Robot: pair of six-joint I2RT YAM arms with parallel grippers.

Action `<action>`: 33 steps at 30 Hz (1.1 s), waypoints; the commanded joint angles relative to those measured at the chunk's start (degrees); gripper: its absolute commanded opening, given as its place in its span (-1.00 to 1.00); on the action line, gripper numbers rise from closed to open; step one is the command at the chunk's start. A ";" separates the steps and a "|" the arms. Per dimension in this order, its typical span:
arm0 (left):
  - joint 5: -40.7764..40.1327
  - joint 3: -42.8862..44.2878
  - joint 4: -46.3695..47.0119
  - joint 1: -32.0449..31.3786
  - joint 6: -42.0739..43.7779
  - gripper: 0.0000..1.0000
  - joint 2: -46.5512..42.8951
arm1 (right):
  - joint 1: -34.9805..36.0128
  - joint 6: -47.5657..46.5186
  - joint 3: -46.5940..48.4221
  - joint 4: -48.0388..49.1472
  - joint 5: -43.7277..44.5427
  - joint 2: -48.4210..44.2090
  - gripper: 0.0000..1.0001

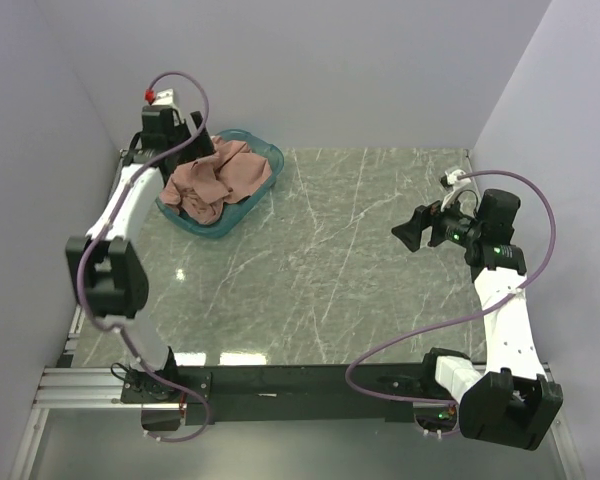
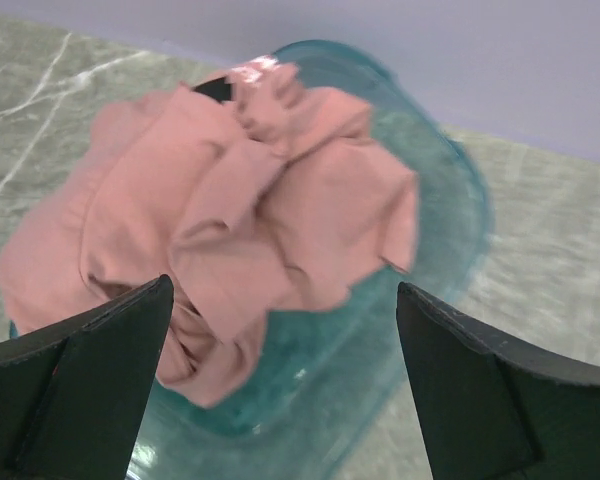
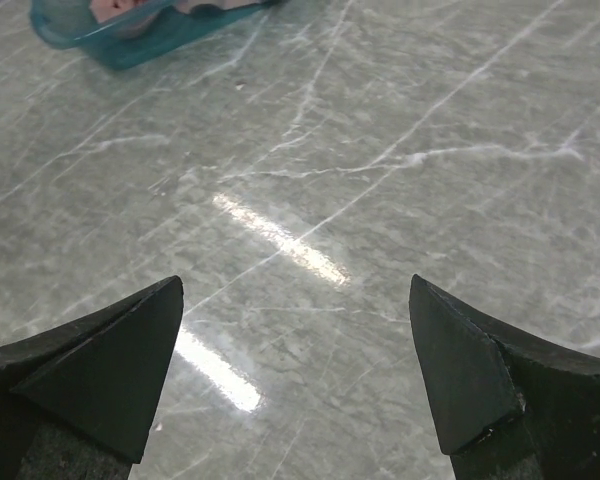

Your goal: Fold and stack the t-shirts

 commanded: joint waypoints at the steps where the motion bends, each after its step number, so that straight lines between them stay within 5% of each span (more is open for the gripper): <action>1: -6.70 9.89 -8.96 0.26 2.86 0.99 8.35 | -0.62 -1.20 0.75 -1.09 -5.36 -1.19 1.00; 9: -13.85 22.47 -11.79 0.08 8.92 0.93 24.01 | -0.71 -0.94 0.48 -1.18 -7.48 -0.85 0.99; 15: -14.11 26.17 -12.06 -0.36 11.65 0.71 30.16 | -0.89 -0.85 0.57 -1.36 -7.74 0.03 0.99; 17: -13.76 27.74 -12.15 -0.36 11.31 0.47 31.74 | -0.89 -0.85 0.83 -1.62 -7.91 0.56 0.99; 22: -10.96 28.63 -10.92 -0.80 12.09 -0.55 32.19 | -1.68 -0.76 0.92 -2.06 -8.53 0.74 0.98; 24: -9.37 28.28 -10.22 -1.06 12.10 -0.99 30.35 | -2.12 -0.67 0.92 -2.24 -8.79 0.56 0.98; 33: -0.85 15.20 9.01 -10.10 13.58 -0.99 -1.18 | -4.14 -0.24 0.92 -1.89 -9.58 0.12 0.98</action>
